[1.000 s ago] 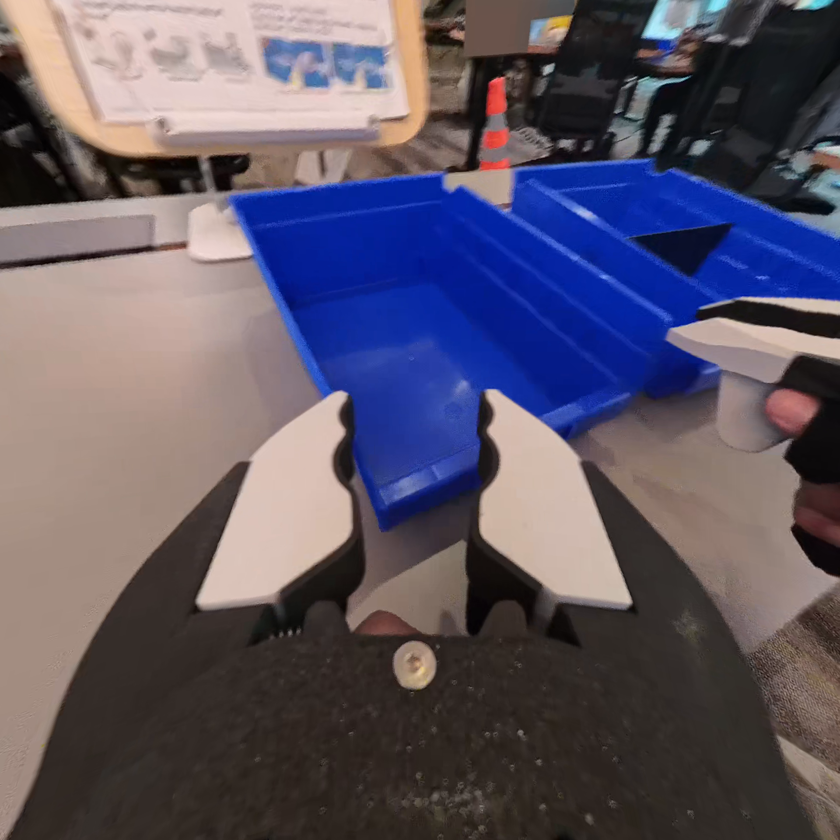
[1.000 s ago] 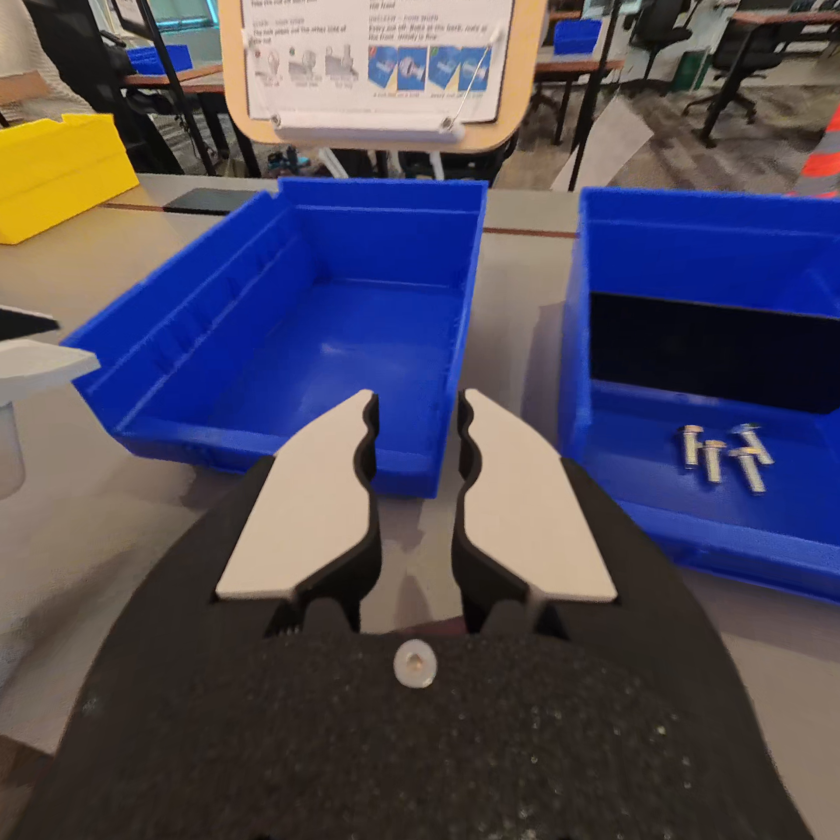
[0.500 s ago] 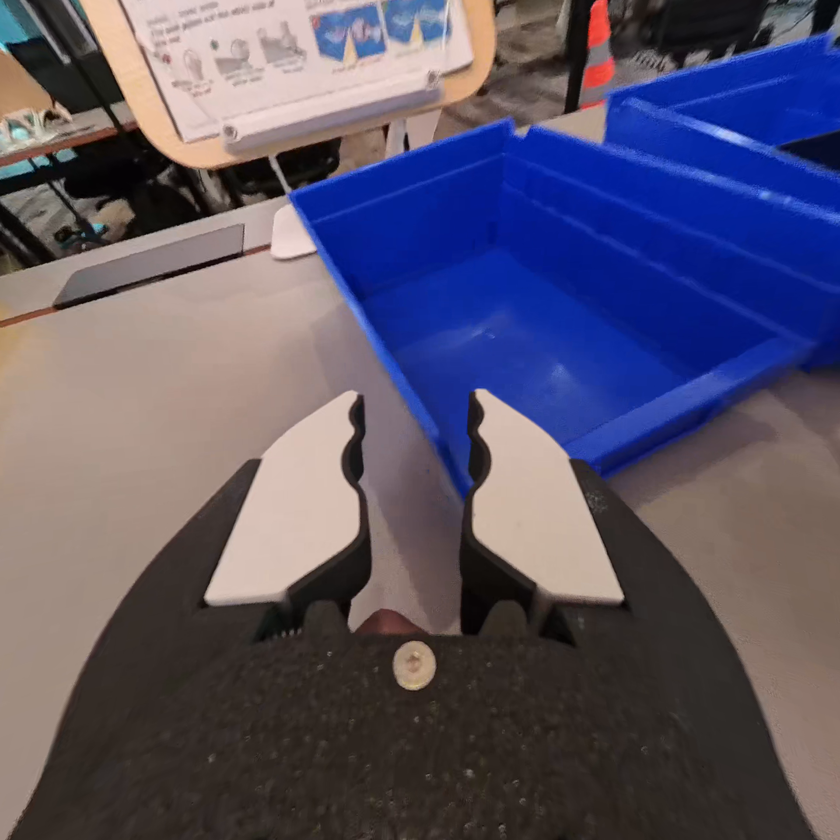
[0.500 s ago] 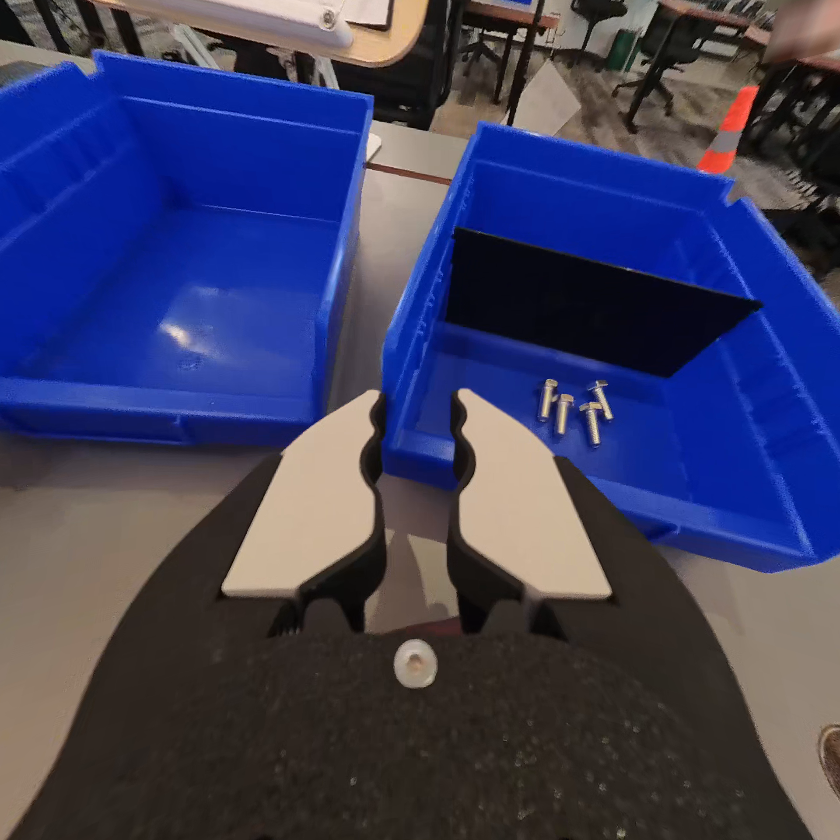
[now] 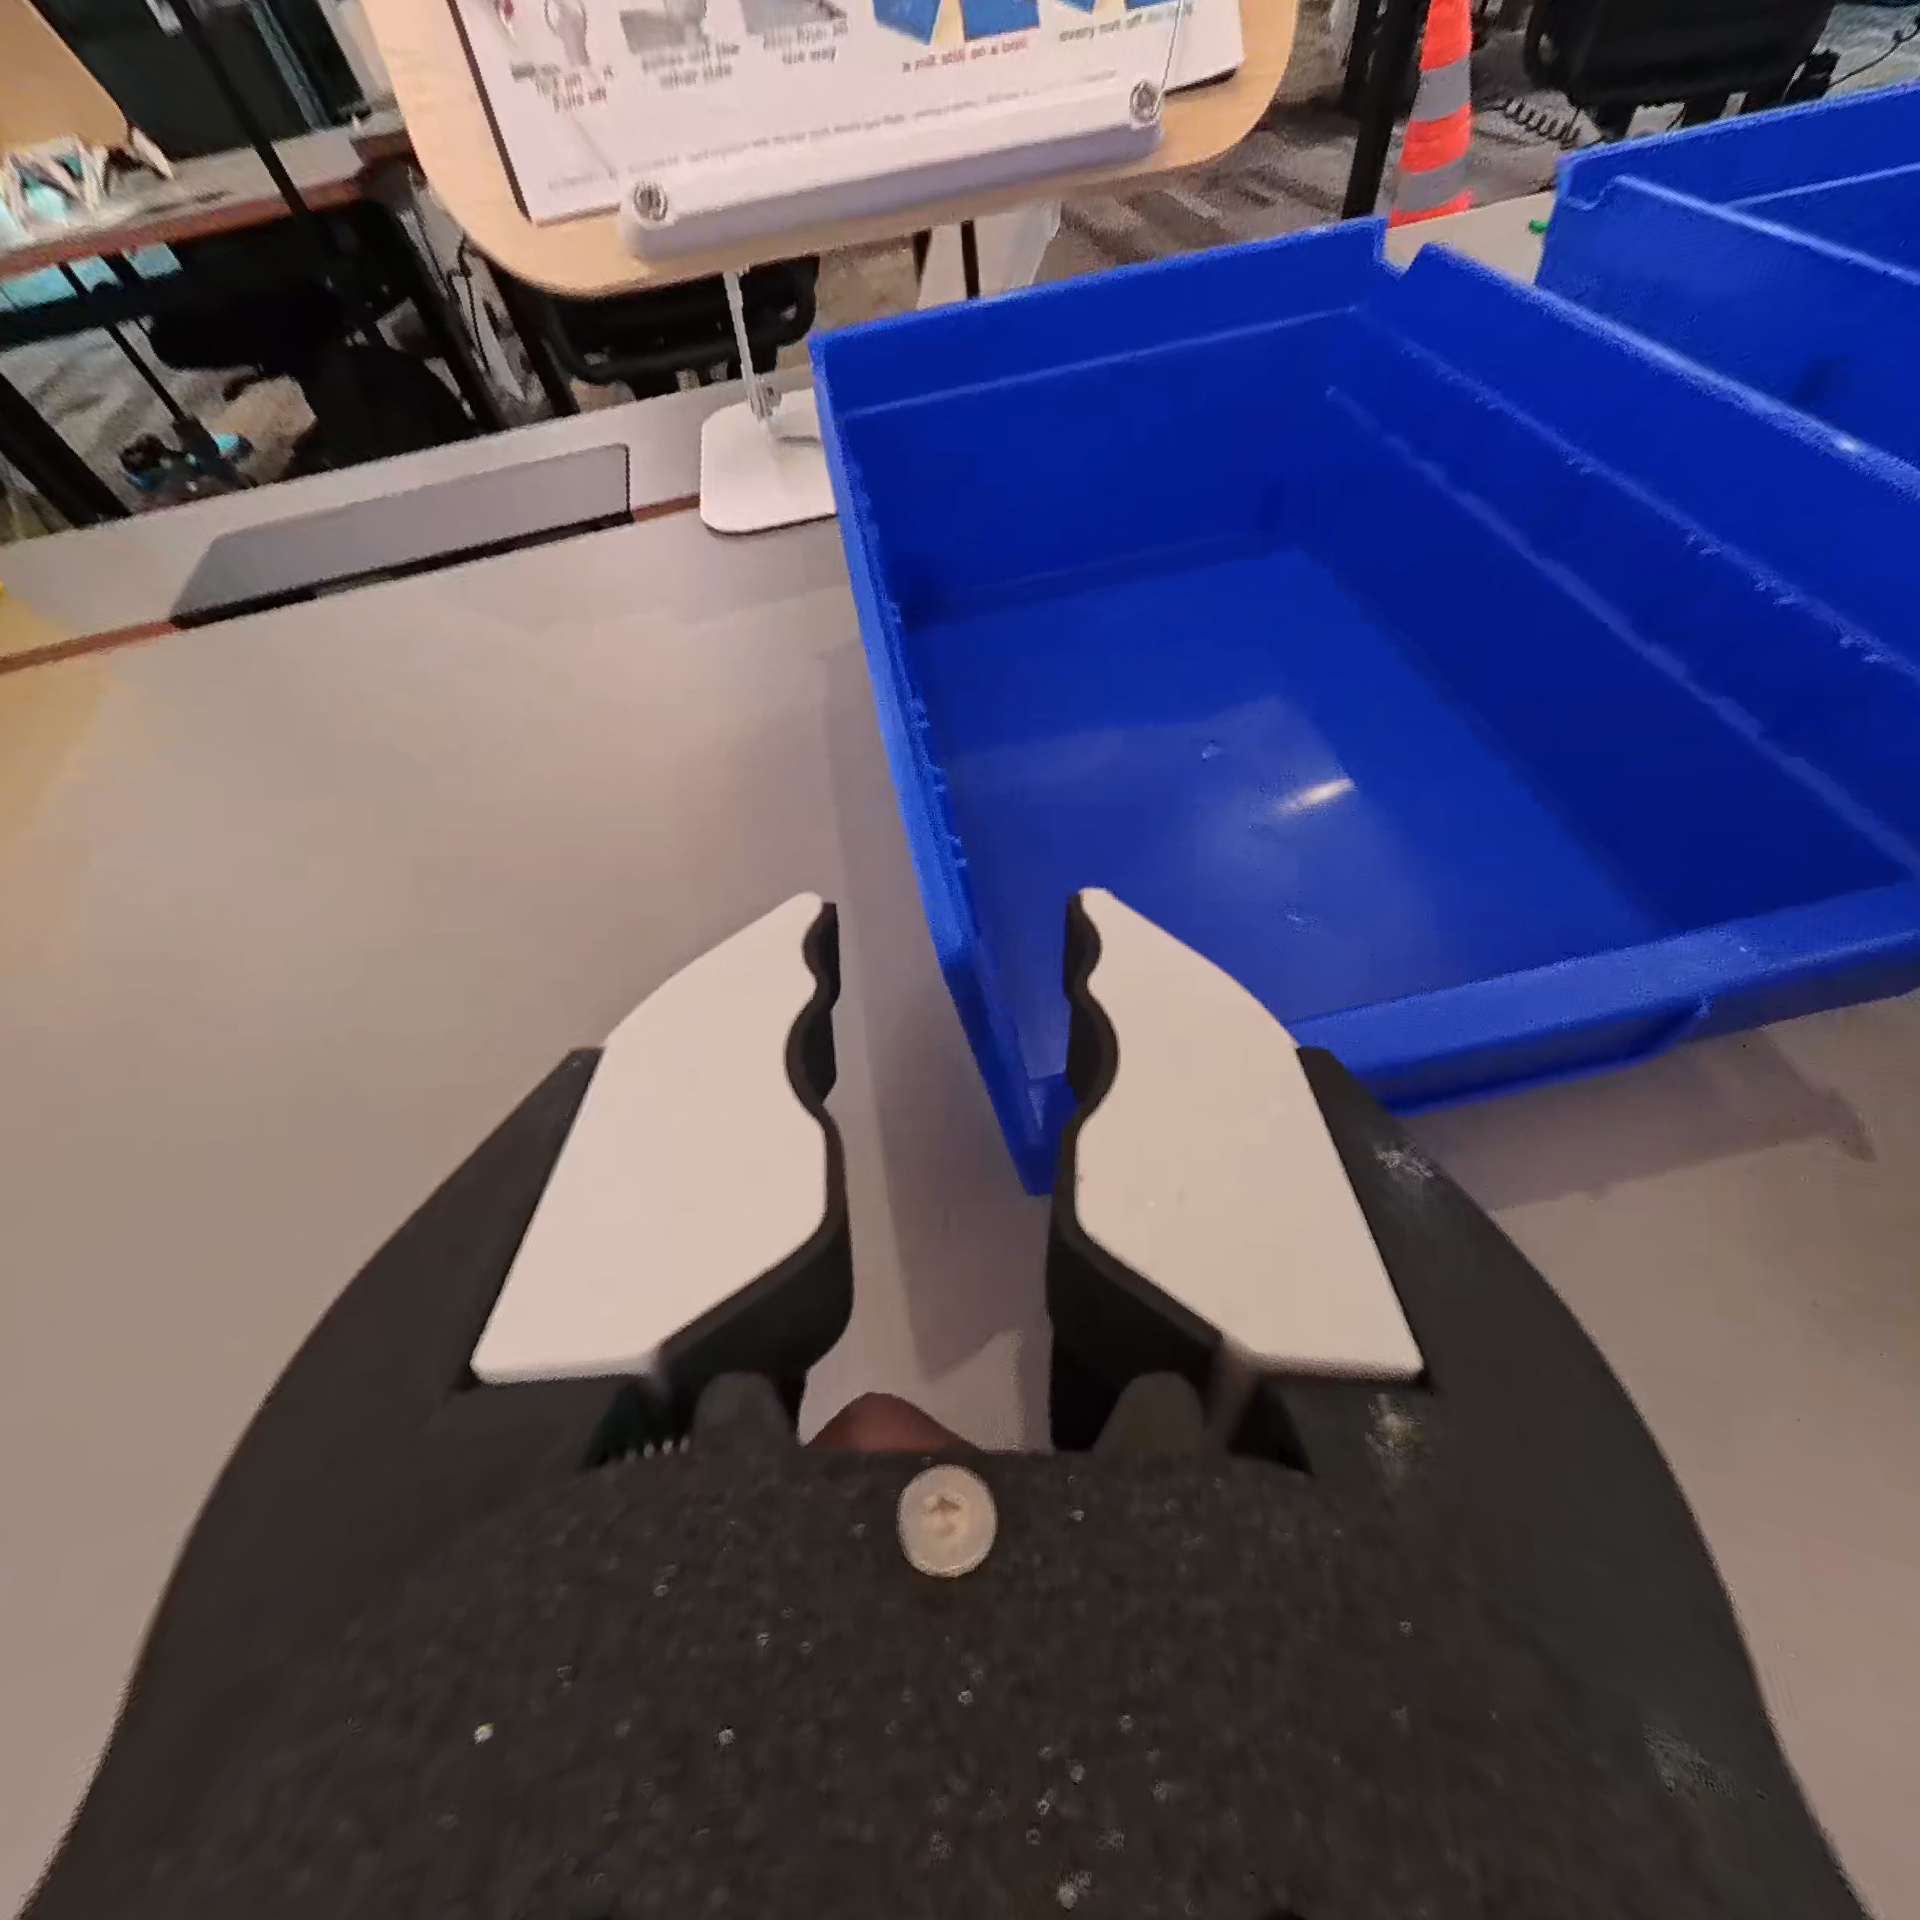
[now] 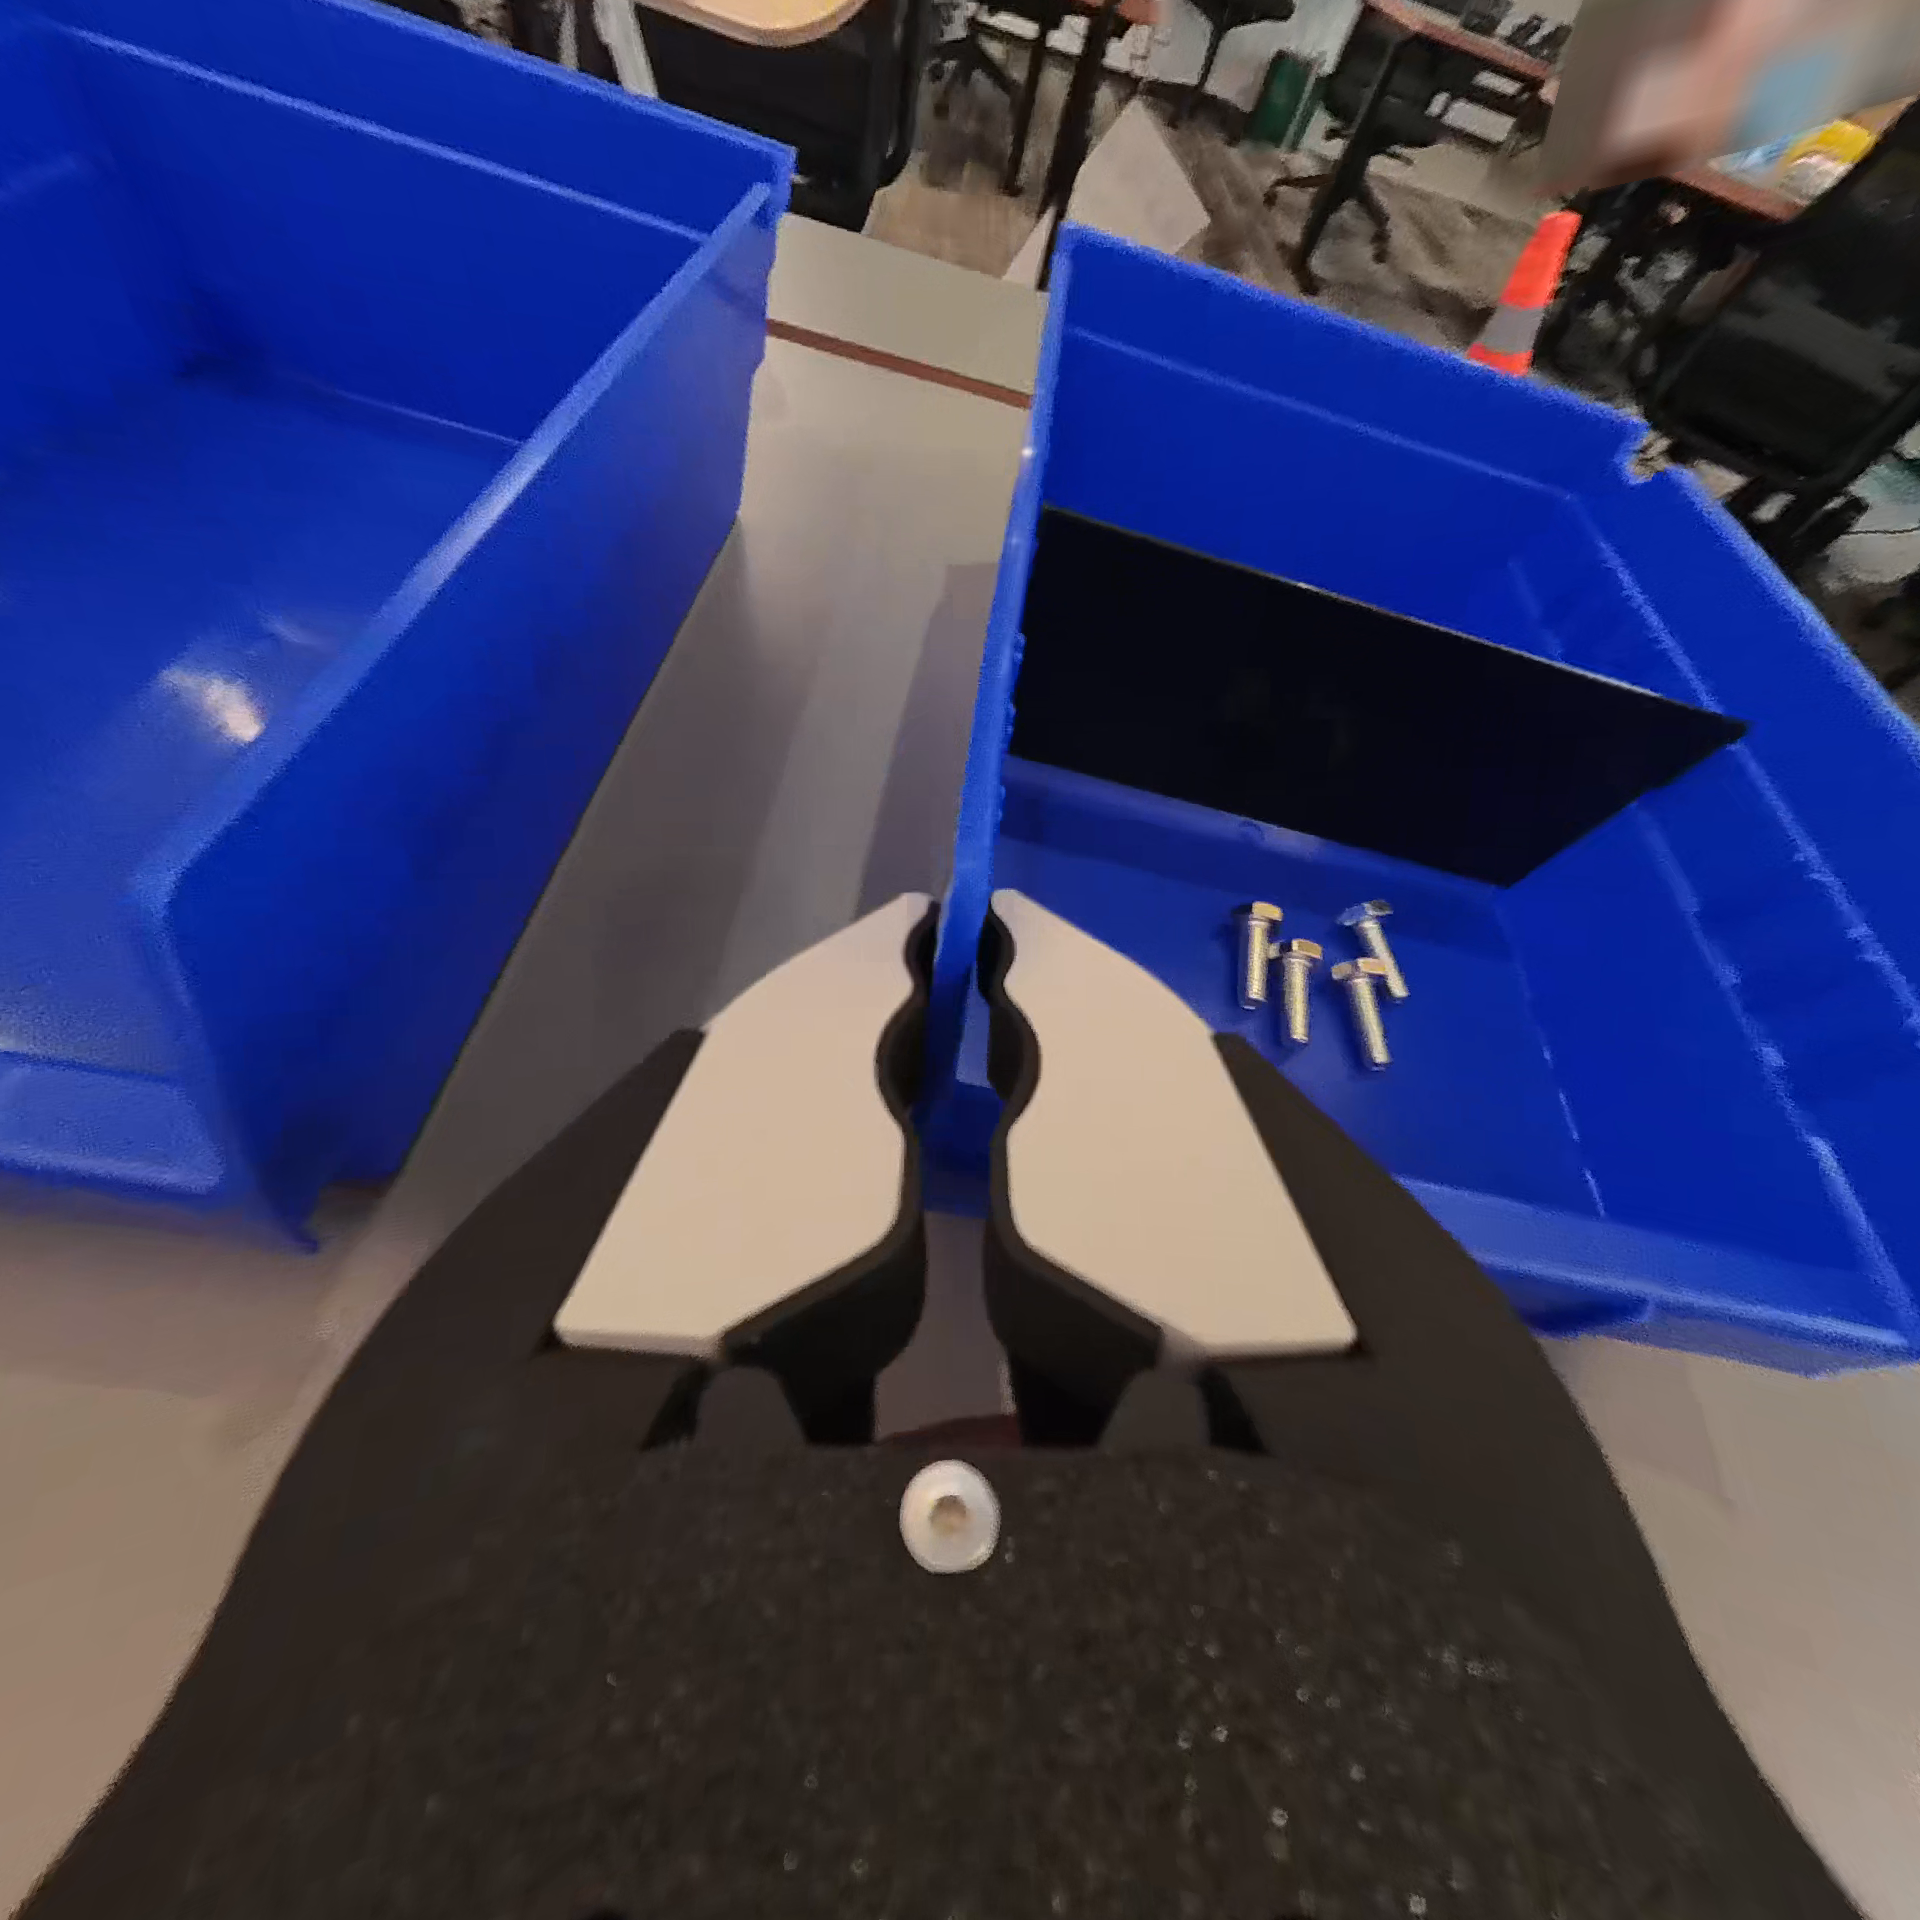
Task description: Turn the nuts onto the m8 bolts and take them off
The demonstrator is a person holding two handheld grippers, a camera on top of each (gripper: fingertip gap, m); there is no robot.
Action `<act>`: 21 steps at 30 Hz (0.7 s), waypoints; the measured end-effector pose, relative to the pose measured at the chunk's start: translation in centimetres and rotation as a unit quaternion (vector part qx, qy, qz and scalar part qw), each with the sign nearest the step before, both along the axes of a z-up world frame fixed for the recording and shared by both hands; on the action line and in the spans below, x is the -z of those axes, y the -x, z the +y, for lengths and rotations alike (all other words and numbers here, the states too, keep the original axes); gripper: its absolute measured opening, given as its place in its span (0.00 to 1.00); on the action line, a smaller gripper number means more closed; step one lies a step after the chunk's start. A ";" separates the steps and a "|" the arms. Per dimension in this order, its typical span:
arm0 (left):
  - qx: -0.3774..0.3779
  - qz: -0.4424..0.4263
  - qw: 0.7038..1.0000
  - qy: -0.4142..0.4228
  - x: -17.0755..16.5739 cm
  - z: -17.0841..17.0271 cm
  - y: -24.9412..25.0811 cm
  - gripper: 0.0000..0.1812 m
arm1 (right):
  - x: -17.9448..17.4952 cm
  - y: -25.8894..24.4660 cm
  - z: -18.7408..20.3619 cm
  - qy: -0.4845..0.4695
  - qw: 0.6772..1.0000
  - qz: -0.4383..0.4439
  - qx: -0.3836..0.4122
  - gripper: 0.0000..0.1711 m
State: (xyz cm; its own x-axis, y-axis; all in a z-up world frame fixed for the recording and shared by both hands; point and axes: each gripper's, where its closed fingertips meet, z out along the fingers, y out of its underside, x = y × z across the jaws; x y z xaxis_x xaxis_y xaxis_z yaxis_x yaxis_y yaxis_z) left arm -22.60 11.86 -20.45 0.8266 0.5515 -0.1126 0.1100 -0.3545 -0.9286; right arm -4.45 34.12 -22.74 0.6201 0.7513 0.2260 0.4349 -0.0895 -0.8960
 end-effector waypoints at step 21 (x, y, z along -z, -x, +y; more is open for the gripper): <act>0.014 -0.027 1.000 0.001 0.8 -0.6 0.7 0.24 | -5.9 0.3 -0.4 -0.107 0.994 -0.002 0.002 0.03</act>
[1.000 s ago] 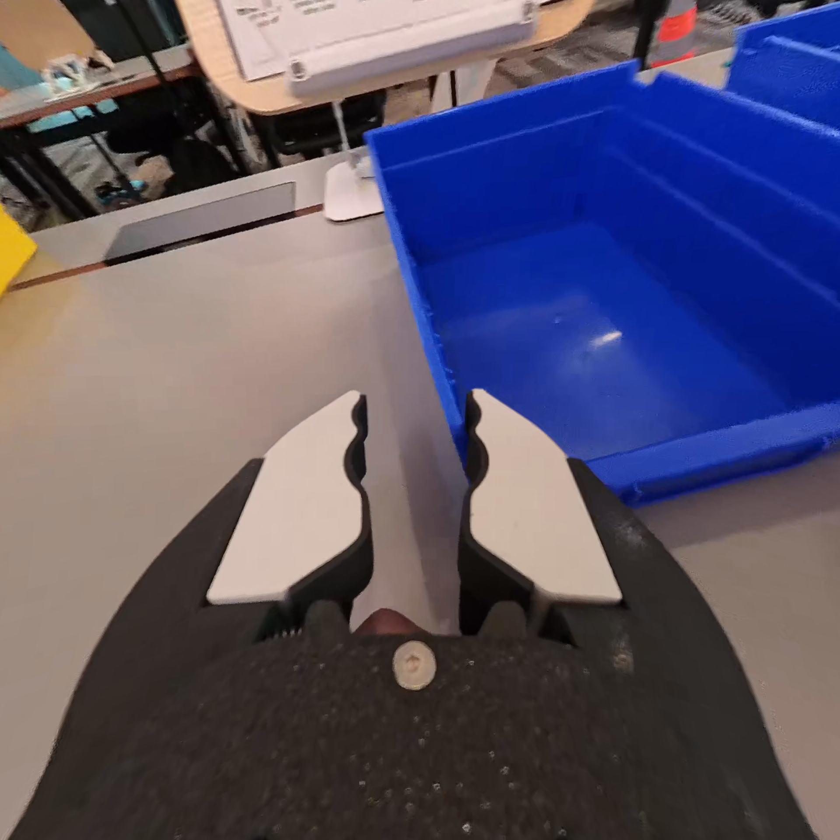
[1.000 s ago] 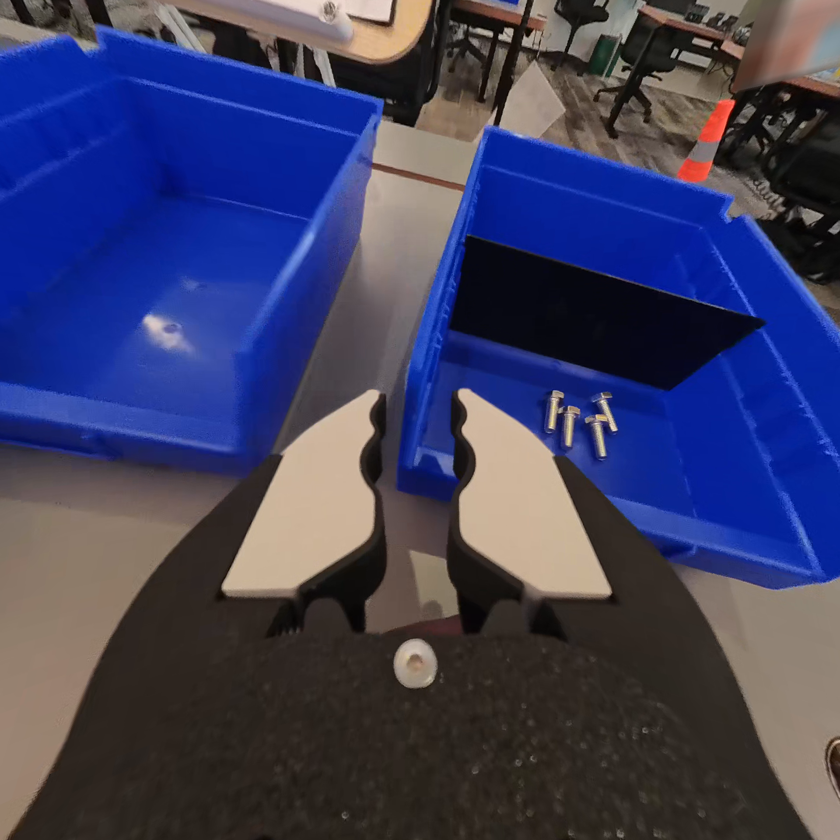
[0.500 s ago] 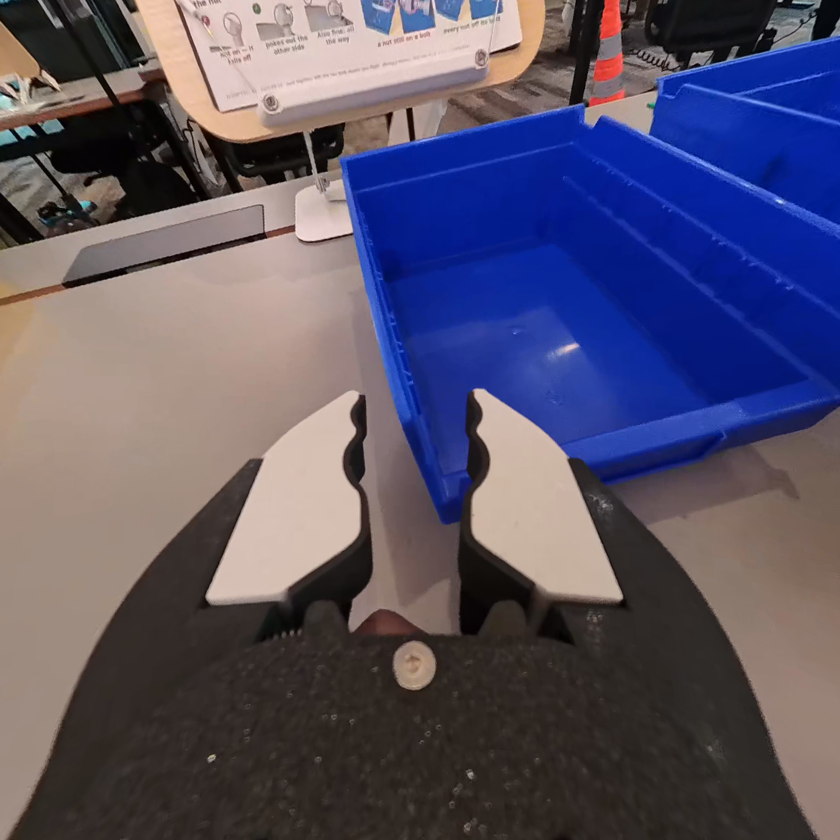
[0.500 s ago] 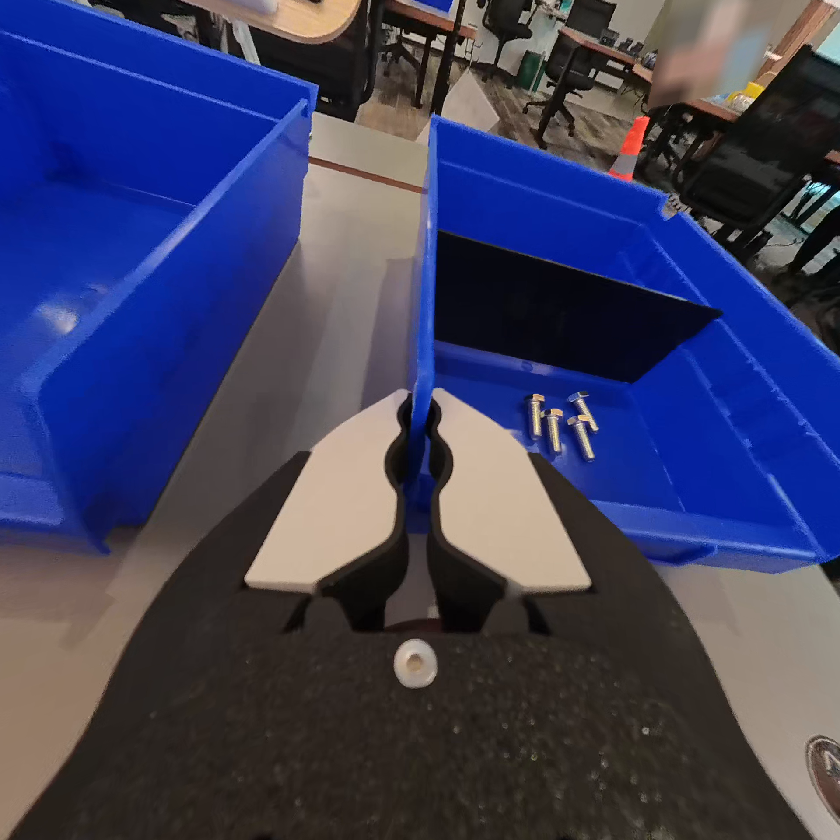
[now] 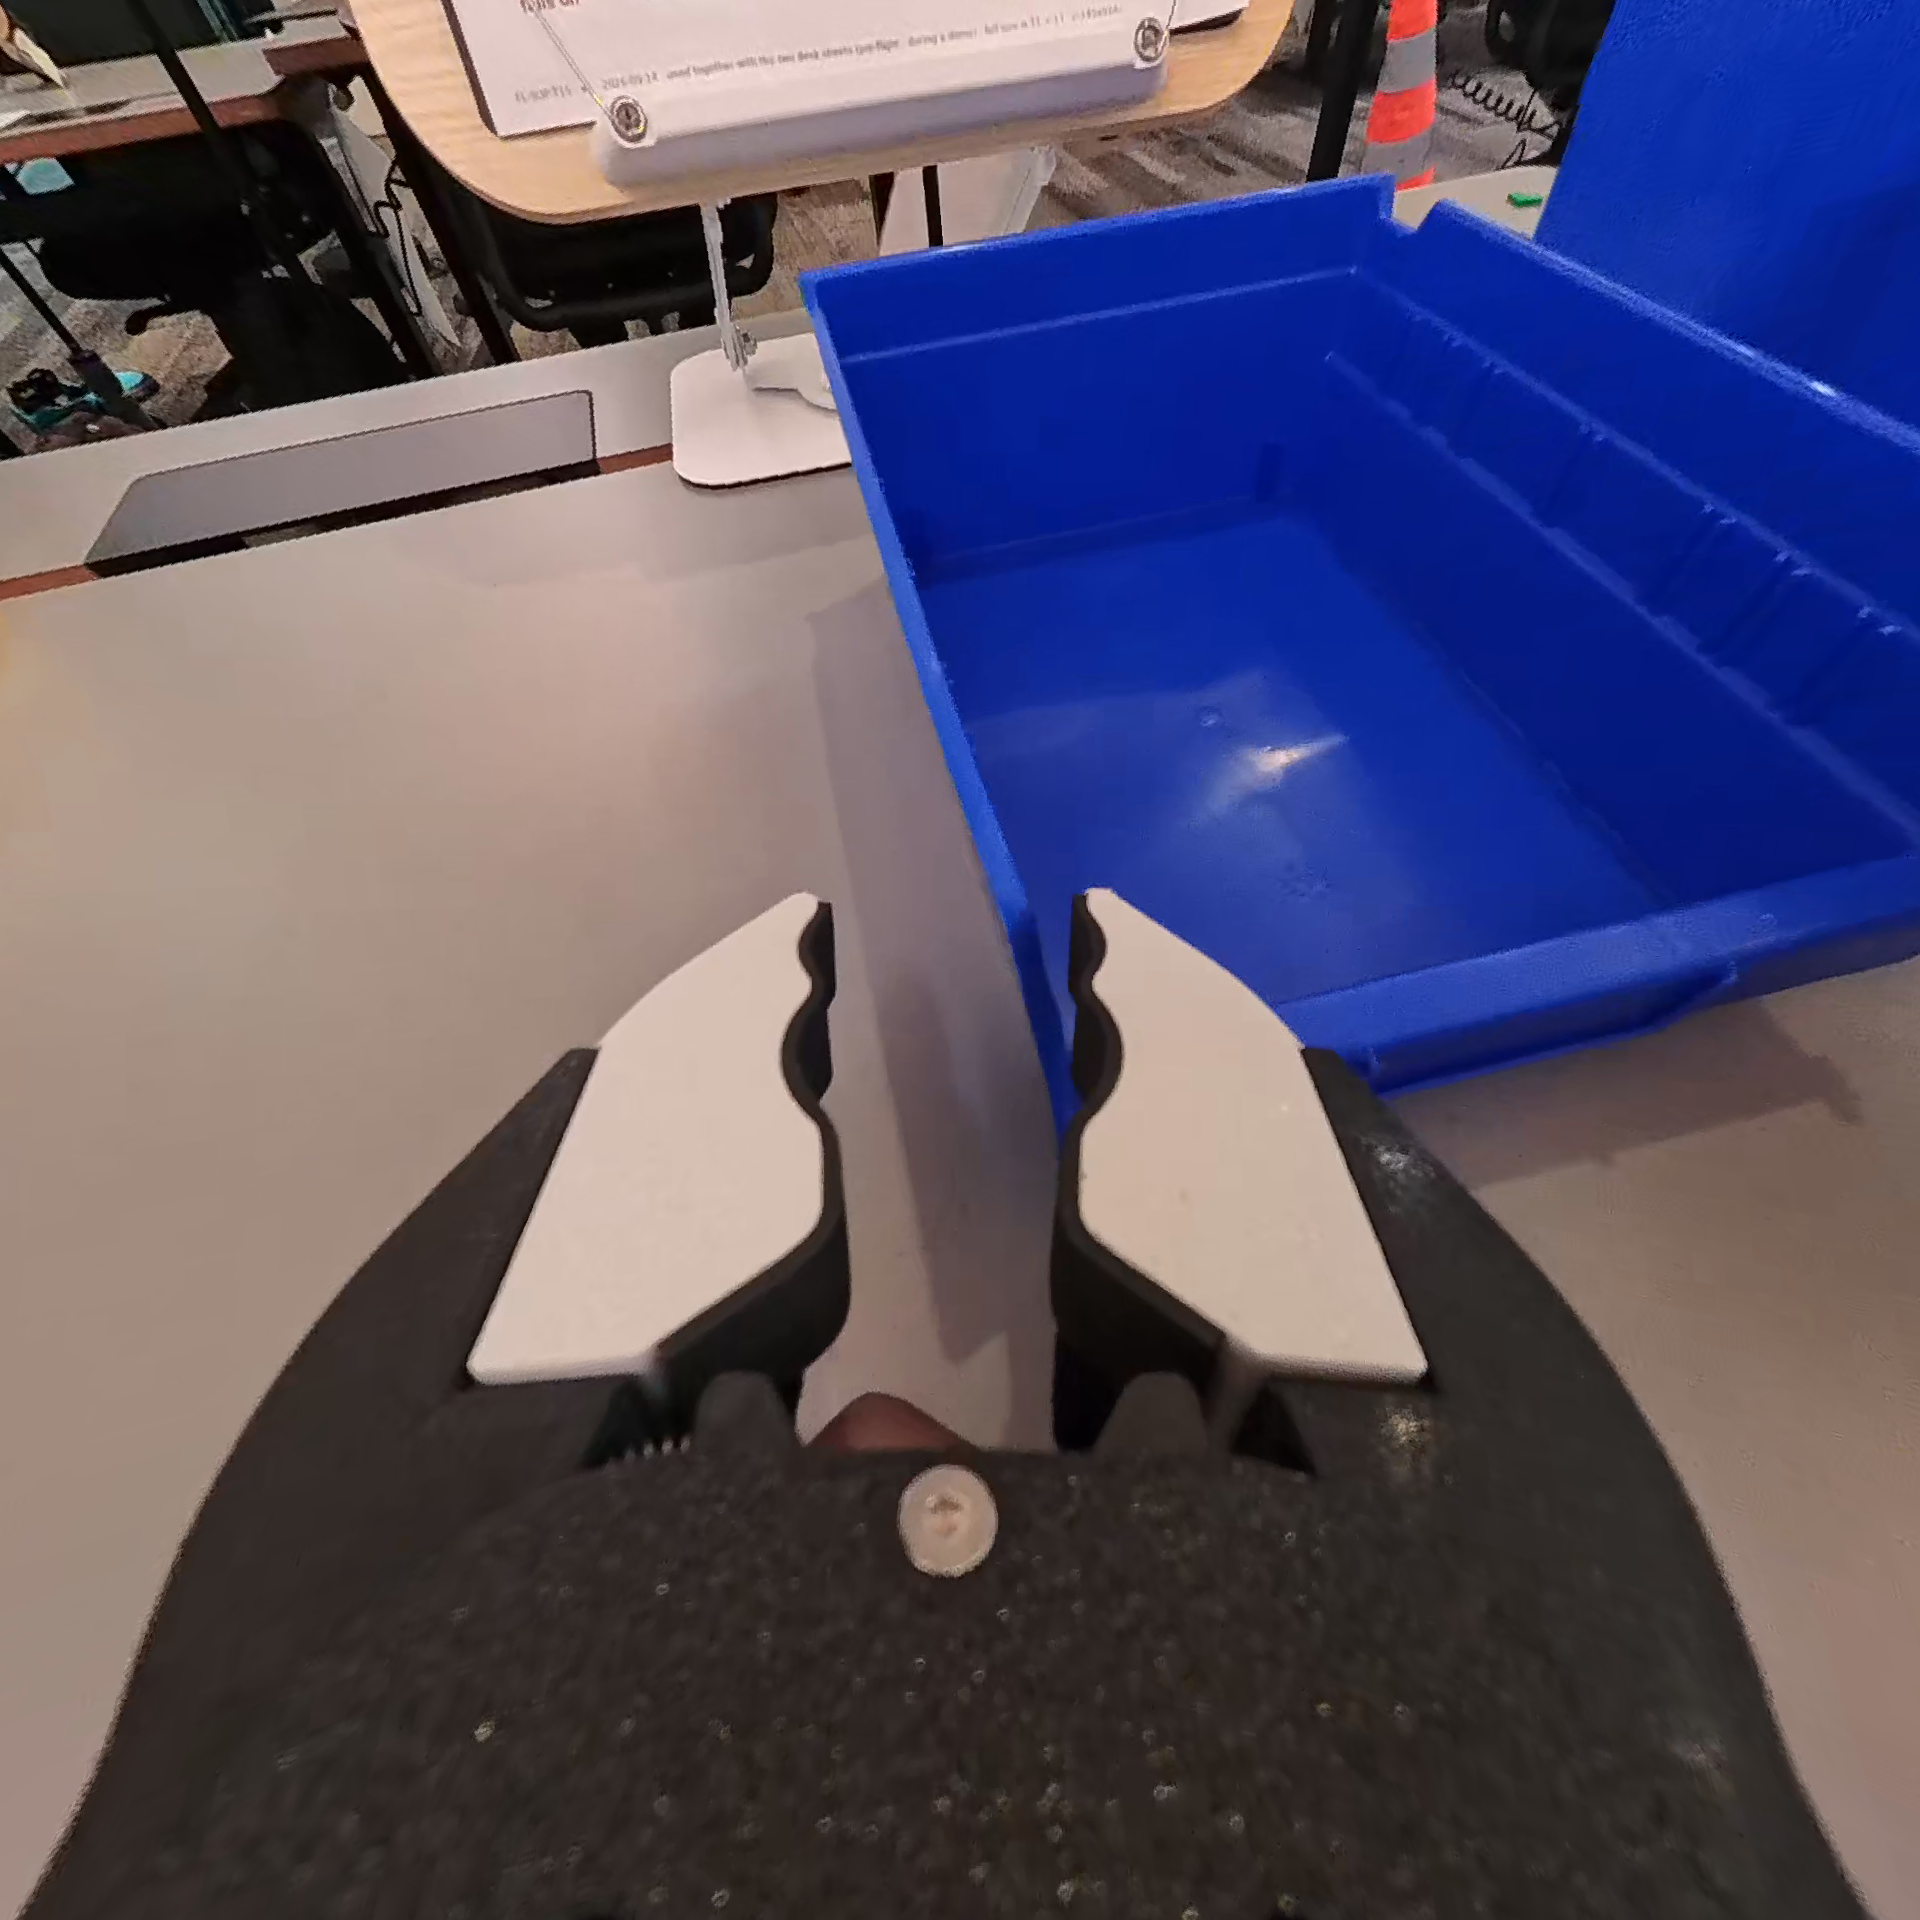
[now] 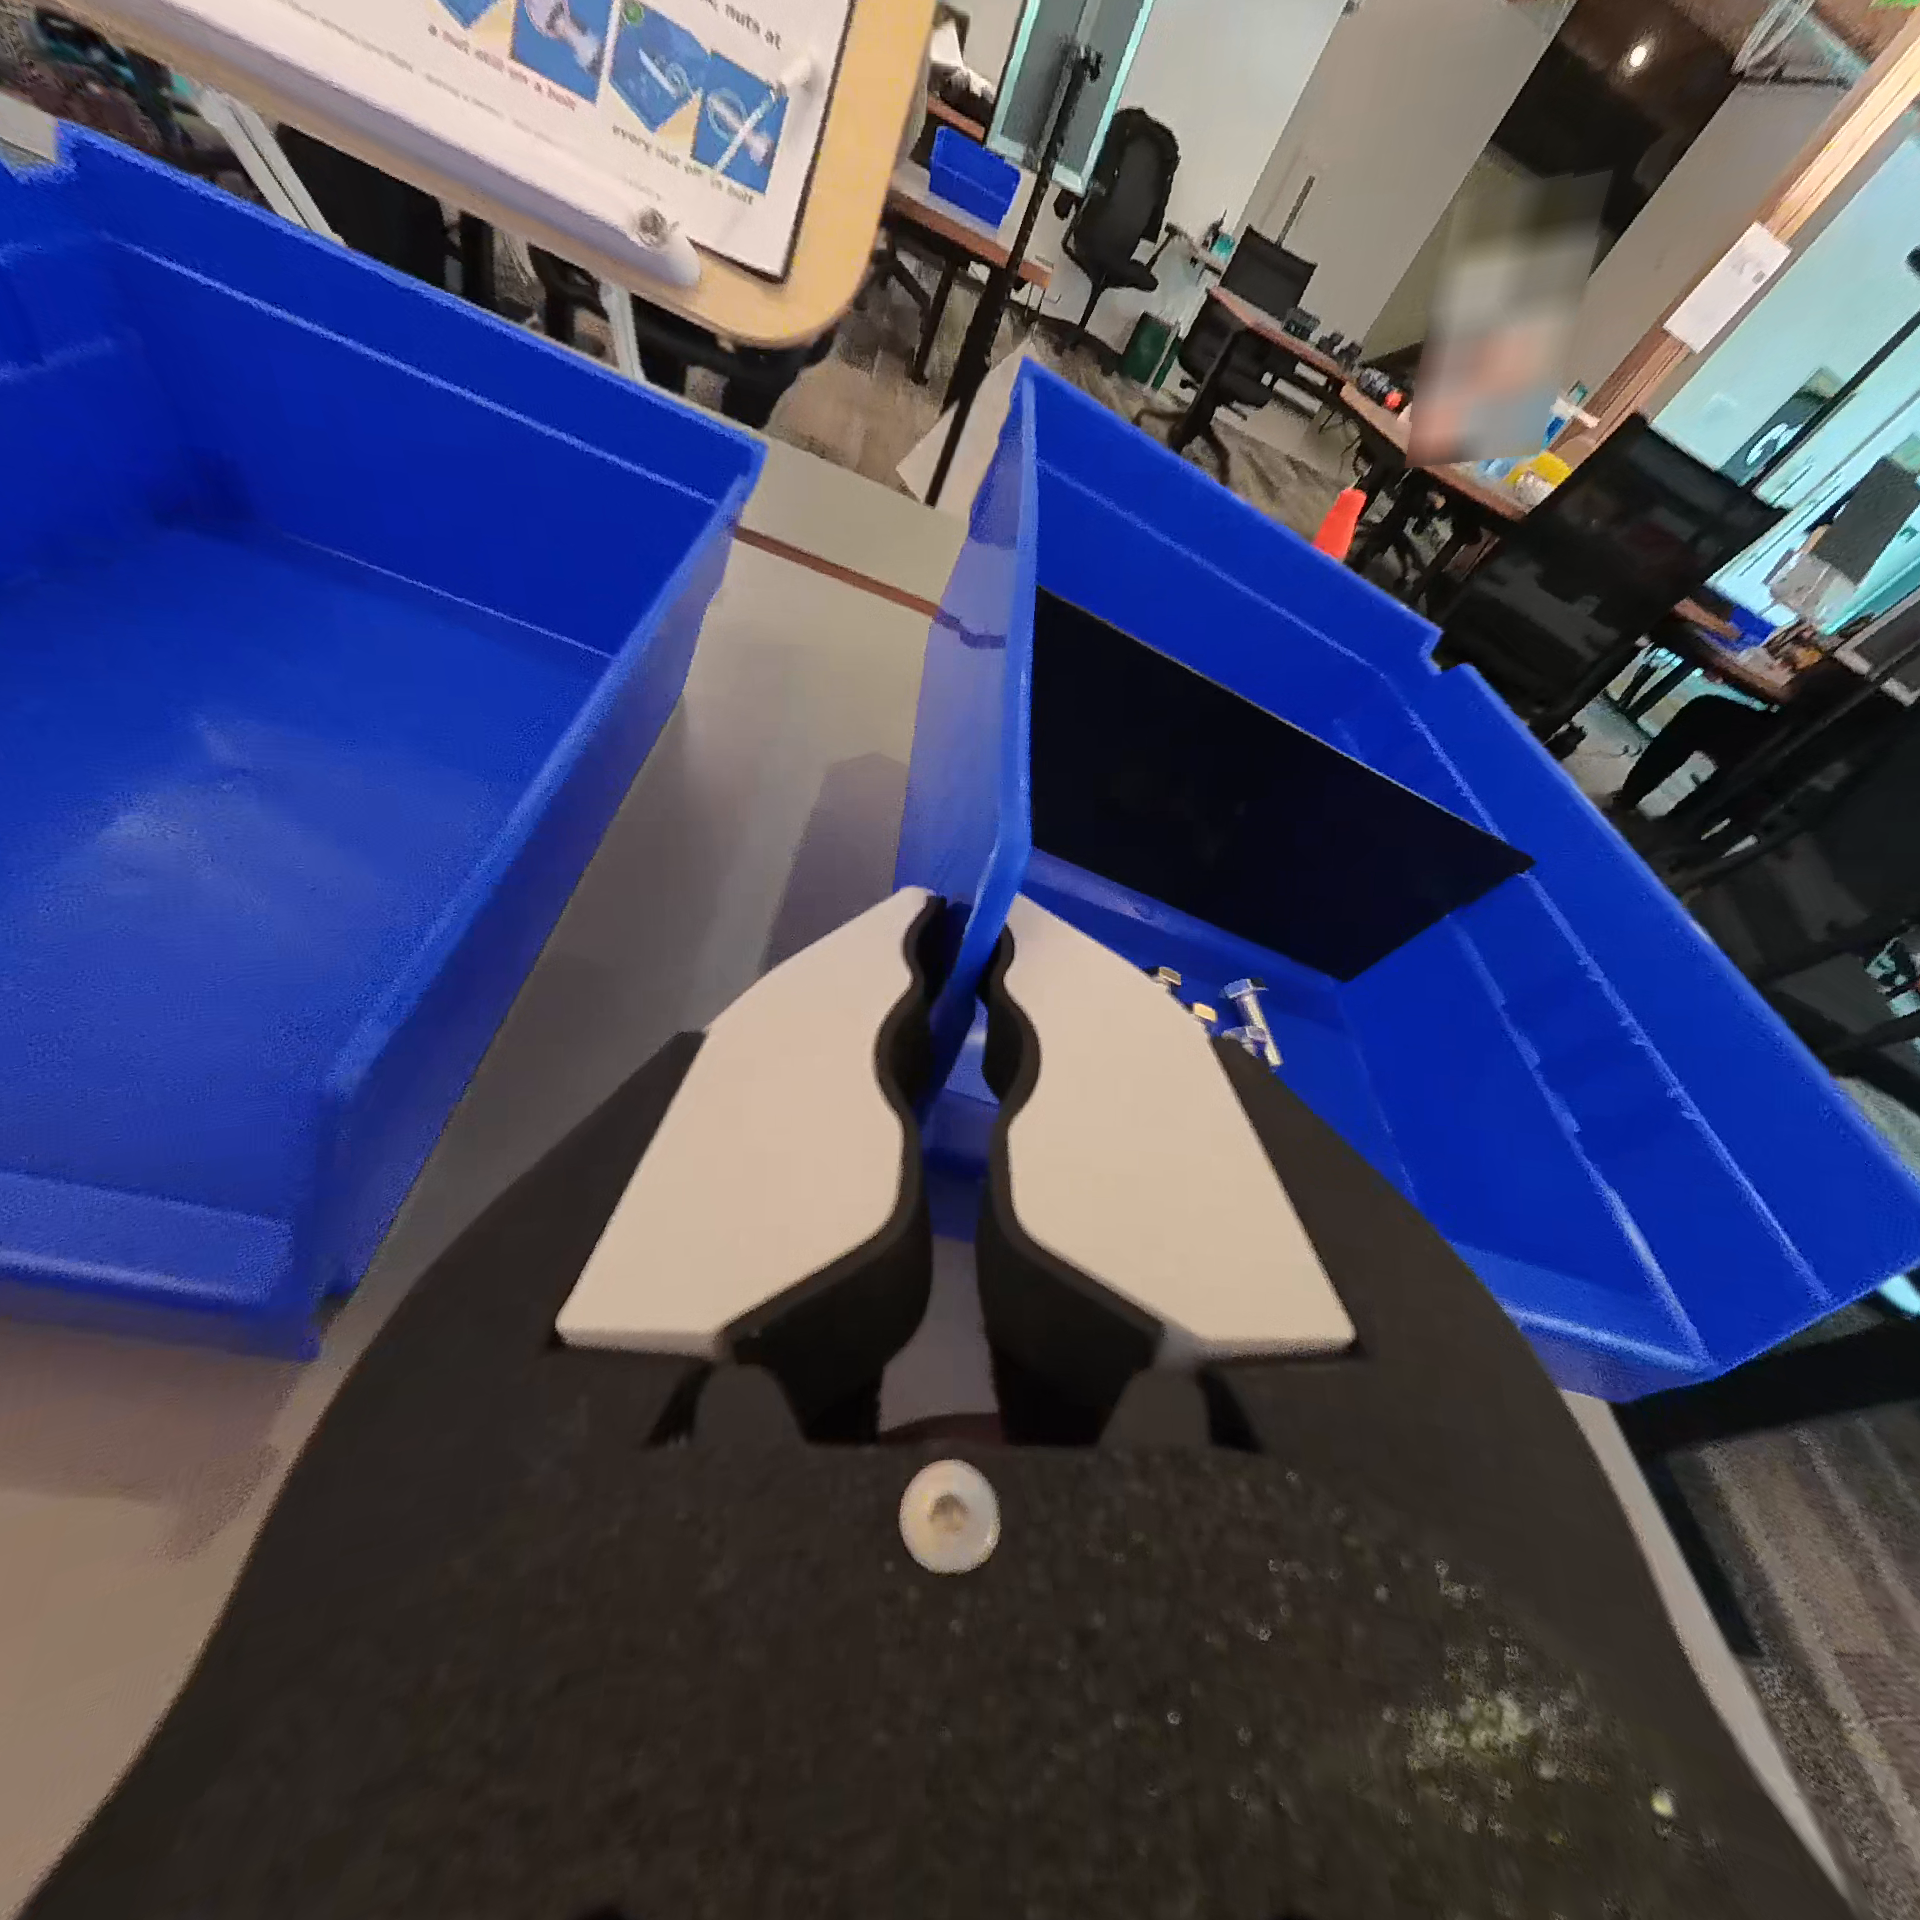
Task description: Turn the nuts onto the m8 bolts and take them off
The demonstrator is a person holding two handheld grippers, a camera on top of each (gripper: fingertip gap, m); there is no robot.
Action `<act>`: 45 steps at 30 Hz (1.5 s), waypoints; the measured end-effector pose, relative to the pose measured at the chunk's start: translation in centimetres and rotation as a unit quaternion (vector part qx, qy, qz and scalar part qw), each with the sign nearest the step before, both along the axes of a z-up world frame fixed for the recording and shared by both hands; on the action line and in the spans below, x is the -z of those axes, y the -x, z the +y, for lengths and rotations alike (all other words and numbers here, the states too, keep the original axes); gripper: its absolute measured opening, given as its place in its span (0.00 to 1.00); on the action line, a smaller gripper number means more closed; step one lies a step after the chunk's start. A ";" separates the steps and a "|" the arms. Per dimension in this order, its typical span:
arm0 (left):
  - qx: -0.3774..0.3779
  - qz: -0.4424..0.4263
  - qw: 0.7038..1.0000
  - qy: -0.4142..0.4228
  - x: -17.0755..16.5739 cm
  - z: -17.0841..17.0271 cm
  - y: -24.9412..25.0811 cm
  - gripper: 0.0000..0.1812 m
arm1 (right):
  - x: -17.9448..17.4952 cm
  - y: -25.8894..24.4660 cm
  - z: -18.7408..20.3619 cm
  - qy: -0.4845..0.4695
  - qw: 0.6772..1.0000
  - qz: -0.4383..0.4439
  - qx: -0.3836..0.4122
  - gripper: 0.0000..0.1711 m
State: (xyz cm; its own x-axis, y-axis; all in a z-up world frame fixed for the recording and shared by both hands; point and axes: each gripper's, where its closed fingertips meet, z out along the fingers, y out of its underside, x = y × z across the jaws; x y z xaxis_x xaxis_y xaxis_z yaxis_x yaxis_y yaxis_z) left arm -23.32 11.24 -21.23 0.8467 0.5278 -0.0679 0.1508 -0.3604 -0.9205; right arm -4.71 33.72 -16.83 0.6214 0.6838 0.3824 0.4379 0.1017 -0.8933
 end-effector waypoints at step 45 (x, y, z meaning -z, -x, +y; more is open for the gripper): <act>-0.022 0.010 1.000 -0.011 -2.0 -9.1 5.5 0.26 | -5.4 18.6 -19.7 -0.031 0.976 0.001 -0.214 0.04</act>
State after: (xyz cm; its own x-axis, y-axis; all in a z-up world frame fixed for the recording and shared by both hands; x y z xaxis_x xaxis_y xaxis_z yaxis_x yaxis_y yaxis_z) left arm -28.80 2.17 -19.23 0.8209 0.5665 -0.0724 0.1479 -0.3334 -0.9311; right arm -23.33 14.05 -11.38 0.2848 0.8563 0.4310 0.3427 0.3289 -0.8800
